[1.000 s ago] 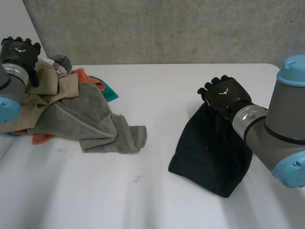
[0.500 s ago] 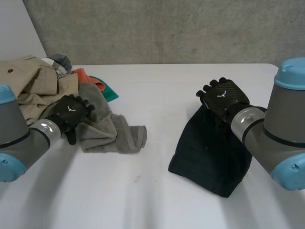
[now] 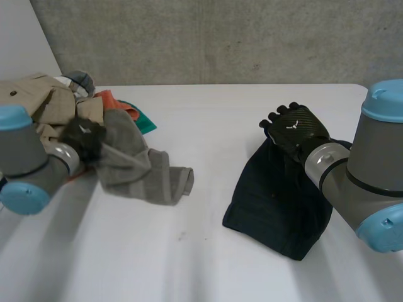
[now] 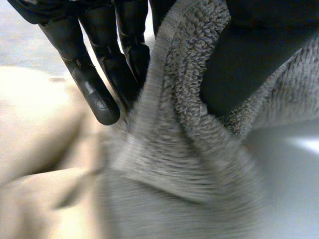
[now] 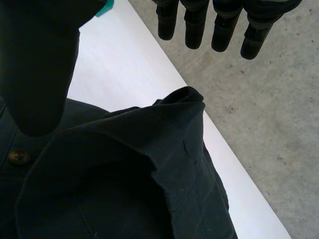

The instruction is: Fold the laundry.

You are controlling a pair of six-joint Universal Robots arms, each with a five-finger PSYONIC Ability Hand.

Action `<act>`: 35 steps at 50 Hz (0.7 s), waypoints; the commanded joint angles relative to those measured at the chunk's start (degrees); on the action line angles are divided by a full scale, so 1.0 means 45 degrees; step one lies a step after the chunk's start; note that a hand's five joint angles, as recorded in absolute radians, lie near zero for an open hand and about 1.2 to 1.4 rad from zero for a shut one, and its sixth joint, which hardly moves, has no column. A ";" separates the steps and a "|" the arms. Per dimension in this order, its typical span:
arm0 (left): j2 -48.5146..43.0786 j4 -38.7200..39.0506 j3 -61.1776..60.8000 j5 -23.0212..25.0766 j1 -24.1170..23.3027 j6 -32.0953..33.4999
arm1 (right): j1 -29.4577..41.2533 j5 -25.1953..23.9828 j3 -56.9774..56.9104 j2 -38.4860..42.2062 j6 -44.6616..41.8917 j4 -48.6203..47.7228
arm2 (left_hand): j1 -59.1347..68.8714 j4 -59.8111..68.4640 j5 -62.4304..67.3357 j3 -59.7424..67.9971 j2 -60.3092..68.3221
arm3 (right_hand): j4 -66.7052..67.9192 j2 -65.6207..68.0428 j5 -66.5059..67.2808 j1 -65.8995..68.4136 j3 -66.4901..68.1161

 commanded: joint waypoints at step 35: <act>0.1018 0.0977 0.2856 -0.1954 0.1330 -0.1958 | -0.0150 -0.0189 0.0052 0.0122 -0.0059 -0.0258 | -1.0992 -1.1636 -1.0823 -1.1380 -1.1546 | -0.0395 -0.0383 -0.0551 -0.0586 -0.0404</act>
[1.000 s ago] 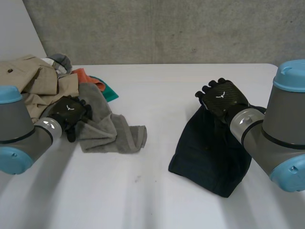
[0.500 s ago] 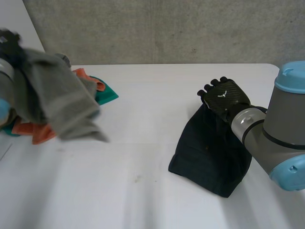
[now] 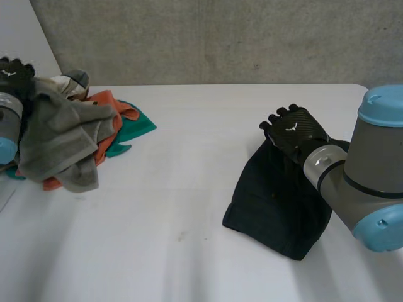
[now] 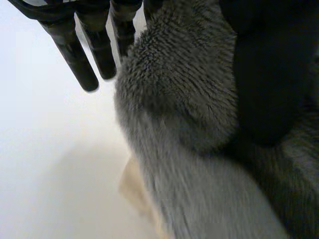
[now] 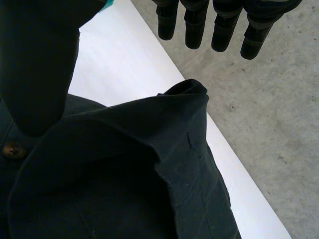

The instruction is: Fold the laundry.

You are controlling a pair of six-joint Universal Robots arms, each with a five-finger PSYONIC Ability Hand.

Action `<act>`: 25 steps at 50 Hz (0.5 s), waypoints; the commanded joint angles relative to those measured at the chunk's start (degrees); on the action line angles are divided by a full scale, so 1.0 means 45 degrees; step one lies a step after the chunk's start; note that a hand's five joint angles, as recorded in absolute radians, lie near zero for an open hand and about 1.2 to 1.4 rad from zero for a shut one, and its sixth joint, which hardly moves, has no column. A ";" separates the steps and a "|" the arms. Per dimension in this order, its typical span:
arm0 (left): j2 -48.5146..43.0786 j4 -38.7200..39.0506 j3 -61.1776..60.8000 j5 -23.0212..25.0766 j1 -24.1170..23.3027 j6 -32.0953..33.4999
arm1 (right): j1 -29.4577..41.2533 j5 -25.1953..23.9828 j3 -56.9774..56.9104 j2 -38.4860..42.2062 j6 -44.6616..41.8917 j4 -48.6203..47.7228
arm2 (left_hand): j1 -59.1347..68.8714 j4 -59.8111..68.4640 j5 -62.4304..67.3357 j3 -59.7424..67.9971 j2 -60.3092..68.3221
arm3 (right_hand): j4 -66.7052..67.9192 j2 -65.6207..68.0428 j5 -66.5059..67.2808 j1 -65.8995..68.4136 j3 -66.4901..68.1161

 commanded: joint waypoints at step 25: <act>0.7290 -0.1861 -0.9215 0.4367 -0.7815 -0.3773 | -0.3252 -0.0805 -0.1060 -0.1776 -0.2006 0.5004 | -0.1459 -0.1559 -0.1539 -0.1718 -0.1630 | -0.0395 -0.0383 -0.0551 -0.0586 -0.0404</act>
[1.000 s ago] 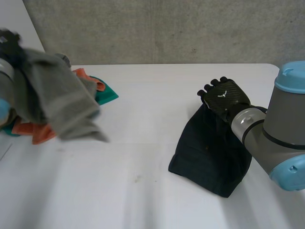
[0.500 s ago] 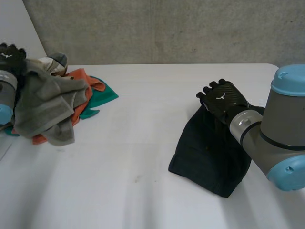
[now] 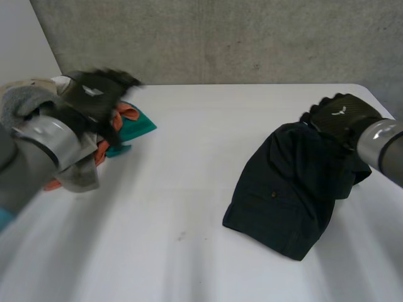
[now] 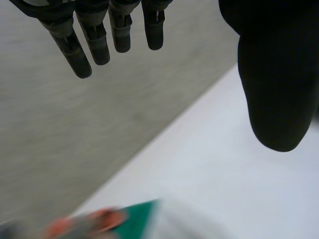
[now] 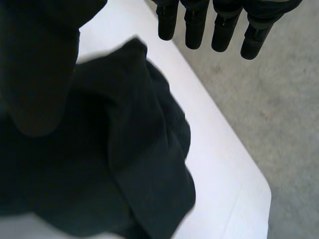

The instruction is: Fold the laundry.

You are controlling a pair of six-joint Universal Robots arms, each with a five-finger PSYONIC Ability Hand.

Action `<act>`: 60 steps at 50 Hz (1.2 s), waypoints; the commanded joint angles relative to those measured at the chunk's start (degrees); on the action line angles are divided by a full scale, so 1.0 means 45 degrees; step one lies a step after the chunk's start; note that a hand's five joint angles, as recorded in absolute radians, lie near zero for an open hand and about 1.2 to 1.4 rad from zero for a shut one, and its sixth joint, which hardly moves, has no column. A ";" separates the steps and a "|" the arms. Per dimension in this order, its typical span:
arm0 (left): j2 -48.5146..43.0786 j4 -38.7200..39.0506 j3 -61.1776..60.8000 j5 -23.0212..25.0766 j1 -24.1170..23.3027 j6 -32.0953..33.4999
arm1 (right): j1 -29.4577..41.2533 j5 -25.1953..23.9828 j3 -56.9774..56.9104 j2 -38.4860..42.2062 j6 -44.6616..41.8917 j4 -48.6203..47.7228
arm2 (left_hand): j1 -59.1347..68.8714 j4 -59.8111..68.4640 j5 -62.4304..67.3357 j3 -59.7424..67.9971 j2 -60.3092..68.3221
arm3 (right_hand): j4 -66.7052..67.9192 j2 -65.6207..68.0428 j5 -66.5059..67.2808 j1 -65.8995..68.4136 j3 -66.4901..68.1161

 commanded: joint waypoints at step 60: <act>-0.5331 0.4534 0.9127 -0.3495 -0.3925 0.1077 | -0.1712 -0.1595 0.3503 -0.0392 0.1201 -0.3941 | 1.5136 1.5149 1.4975 1.5041 1.5139 | -0.0395 -0.0383 -0.0551 -0.0586 -0.0404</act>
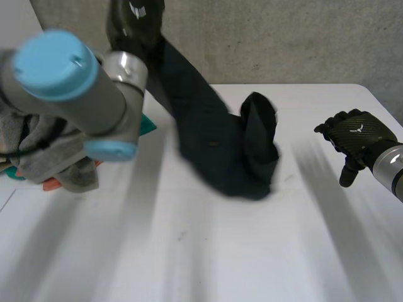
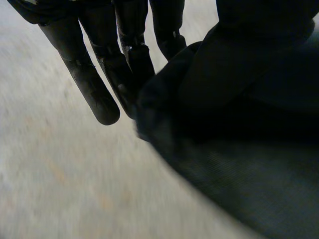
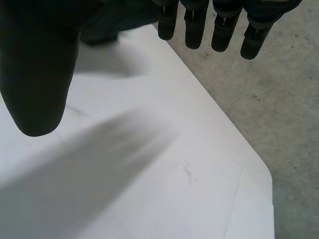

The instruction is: Fold the laundry.

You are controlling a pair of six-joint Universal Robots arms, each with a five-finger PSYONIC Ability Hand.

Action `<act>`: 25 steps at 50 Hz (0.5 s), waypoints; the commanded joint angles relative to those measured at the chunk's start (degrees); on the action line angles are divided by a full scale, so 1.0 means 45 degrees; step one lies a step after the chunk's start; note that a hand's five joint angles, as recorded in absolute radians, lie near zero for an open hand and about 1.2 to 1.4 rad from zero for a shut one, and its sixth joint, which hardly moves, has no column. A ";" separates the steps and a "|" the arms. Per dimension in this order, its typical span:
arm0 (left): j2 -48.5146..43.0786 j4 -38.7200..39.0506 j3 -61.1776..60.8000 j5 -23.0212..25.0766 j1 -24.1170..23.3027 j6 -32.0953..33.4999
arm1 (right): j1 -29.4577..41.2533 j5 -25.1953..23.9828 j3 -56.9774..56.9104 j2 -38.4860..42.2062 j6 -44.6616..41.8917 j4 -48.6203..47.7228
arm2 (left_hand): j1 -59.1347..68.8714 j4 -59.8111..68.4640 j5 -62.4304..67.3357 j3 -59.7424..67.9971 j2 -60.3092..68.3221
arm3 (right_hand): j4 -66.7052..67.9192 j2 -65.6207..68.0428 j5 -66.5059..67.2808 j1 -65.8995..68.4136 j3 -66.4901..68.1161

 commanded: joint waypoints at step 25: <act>-0.0160 -0.0418 -0.3299 0.4889 -0.4531 -0.3831 | -0.0007 0.0800 0.0214 0.0603 0.1282 -0.0791 | -1.2332 -1.3044 -1.2787 -1.2897 -1.2980 | -0.0395 -0.0383 -0.0551 -0.0586 -0.0404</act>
